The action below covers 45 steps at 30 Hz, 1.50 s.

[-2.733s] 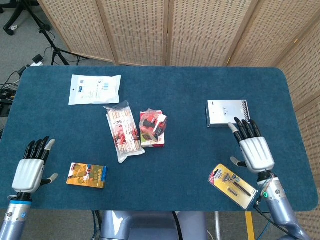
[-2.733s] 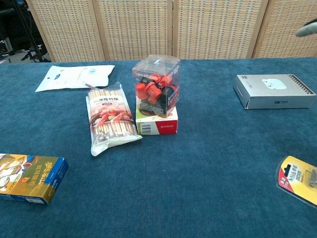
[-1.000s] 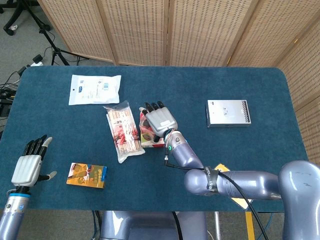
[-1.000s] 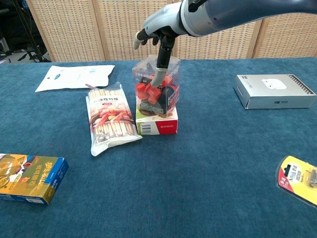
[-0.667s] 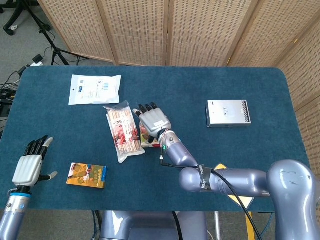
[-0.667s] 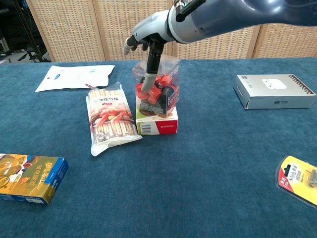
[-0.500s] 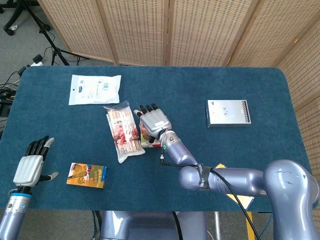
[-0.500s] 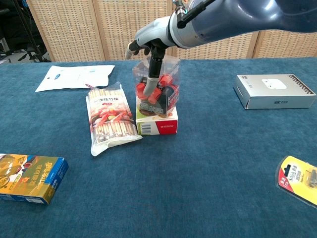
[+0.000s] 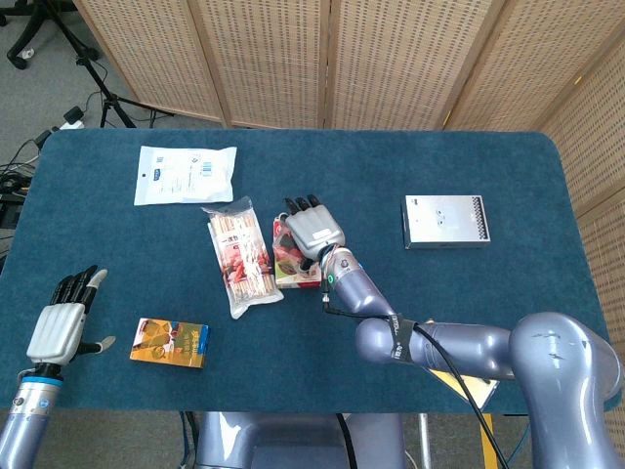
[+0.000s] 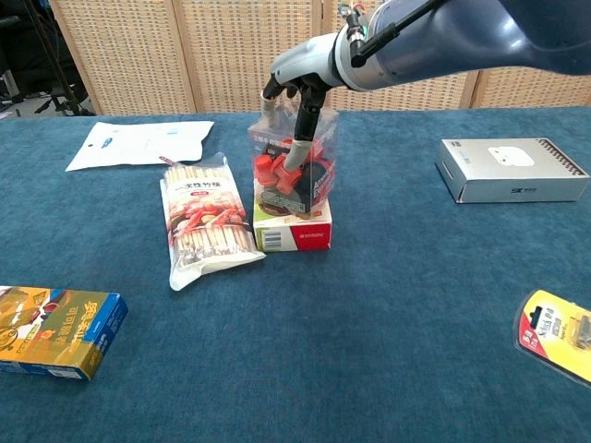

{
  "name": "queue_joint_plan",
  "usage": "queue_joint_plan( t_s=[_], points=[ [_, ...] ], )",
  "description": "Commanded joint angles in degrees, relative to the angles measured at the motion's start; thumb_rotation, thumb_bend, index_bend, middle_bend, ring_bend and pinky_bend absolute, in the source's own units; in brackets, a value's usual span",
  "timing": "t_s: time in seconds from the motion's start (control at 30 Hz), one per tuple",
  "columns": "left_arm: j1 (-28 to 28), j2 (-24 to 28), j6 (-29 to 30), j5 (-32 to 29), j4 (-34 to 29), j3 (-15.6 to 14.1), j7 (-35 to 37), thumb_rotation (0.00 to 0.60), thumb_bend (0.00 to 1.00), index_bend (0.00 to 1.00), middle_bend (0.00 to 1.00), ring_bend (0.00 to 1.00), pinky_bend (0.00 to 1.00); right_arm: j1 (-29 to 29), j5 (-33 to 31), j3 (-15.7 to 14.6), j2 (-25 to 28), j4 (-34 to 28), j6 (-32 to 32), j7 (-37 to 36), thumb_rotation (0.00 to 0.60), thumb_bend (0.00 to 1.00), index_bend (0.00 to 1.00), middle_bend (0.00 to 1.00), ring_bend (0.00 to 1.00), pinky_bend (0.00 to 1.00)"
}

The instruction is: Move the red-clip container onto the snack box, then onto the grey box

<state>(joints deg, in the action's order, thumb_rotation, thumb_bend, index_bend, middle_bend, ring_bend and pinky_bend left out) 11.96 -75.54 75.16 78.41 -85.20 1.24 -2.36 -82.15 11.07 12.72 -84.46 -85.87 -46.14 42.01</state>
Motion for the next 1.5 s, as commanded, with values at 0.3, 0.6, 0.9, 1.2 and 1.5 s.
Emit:
queue_joint_plan(
  t_s=[0.3,0.6,0.9,1.2,1.5],
  points=[
    [-0.22,0.54,-0.2,0.06,-0.56,0.42,0.83,0.6,0.1,0.0,0.0,0.0,0.0,1.78,3.71,-1.08,-0.91,-1.31,-4.48,-1.19,0.6,0.26,0.52,0.31,0.22,0.33],
    [-0.18,0.4,-0.69,0.23,-0.6,0.46,0.84,0.6,0.1,0.0,0.0,0.0,0.0,2.61,5.18,-1.64,-0.58,-1.59,-5.13,-1.08,0.6,0.26,0.6,0.37,0.29,0.42],
    [-0.24,0.24,-0.87,0.07,-0.39,0.74,1.11,0.6,0.1,0.0,0.0,0.0,0.0,2.93,6.04,-1.21,-0.15,-2.21,-6.37,-0.66,0.6,0.28,0.64,0.41,0.34,0.48],
    [-0.32,0.35,-0.9,0.07,-0.44,0.98,1.41,0.6,0.1,0.0,0.0,0.0,0.0,2.82,5.72,-1.59,0.17,-1.8,-8.07,1.93,0.6,0.31,0.66,0.43,0.36,0.49],
    [-0.36,0.46,-0.87,0.32,-0.72,1.0,1.21,0.6,0.1,0.0,0.0,0.0,0.0,4.02,5.26,-1.56,3.83,-2.09,-8.38,2.79,0.6,0.31,0.66,0.43,0.36,0.49]
  ],
)
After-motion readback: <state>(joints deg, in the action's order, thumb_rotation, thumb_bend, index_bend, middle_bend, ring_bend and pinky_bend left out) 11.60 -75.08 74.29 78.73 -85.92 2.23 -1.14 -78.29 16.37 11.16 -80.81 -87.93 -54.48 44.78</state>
